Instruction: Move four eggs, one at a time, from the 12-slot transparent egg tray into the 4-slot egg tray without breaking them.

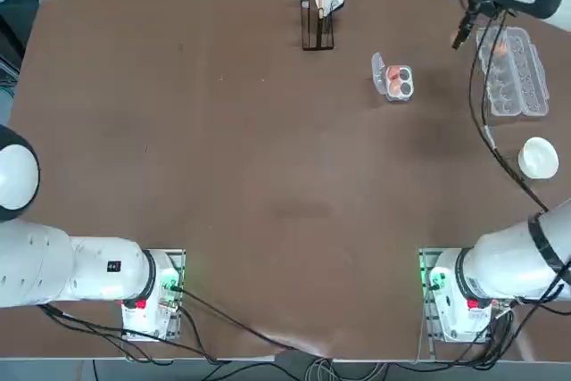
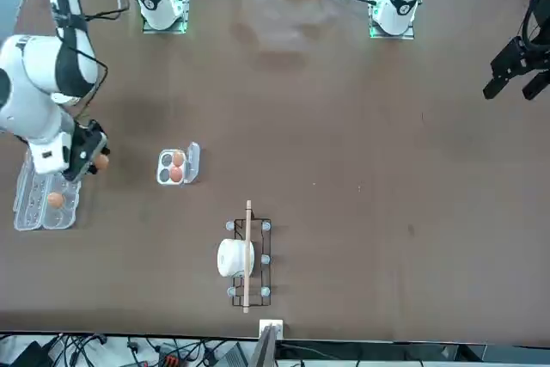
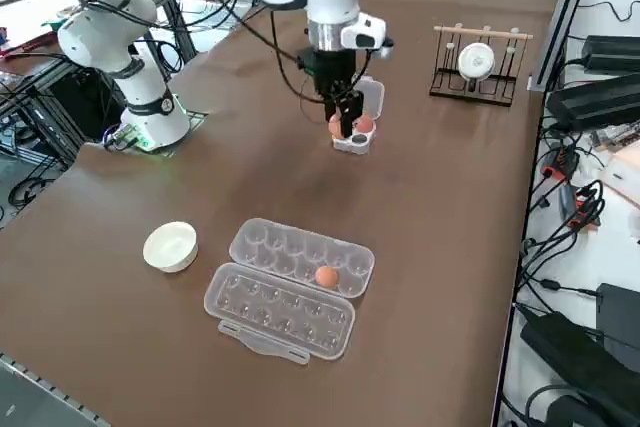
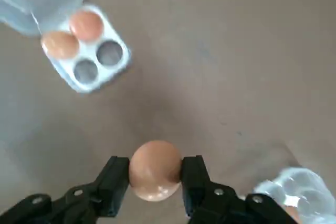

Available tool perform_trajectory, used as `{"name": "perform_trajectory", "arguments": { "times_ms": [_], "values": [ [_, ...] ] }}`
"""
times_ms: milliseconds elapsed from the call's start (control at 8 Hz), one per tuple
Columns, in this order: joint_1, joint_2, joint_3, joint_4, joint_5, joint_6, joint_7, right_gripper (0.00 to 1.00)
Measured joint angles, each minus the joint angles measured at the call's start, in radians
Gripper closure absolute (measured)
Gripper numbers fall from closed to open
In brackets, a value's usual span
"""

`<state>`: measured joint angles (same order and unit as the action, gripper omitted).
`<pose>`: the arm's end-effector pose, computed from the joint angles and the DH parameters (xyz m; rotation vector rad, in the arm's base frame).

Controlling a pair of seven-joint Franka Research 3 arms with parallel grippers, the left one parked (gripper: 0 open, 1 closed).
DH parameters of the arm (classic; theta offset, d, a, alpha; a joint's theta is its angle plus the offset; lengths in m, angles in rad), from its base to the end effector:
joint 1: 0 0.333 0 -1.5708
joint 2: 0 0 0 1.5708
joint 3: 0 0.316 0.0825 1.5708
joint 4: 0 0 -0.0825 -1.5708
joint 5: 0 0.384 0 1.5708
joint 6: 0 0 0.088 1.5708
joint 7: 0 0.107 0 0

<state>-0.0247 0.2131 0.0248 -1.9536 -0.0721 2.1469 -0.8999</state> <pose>0.5975 -0.0035 0.3686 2.7644 1.4031 -0.0644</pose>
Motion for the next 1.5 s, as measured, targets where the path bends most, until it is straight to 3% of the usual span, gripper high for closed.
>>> {"name": "perform_trajectory", "arguments": {
  "times_ms": [375,875,1125,1500],
  "values": [
    [0.053,0.002,-0.001,-0.051,0.071,0.041,0.106,0.42],
    [0.161,0.003,0.0,-0.196,0.078,0.25,0.304,0.42],
    [0.18,0.004,0.0,-0.283,0.078,0.362,0.335,0.42],
    [0.184,0.007,-0.001,-0.32,0.078,0.391,0.339,0.42]
  ]
}}
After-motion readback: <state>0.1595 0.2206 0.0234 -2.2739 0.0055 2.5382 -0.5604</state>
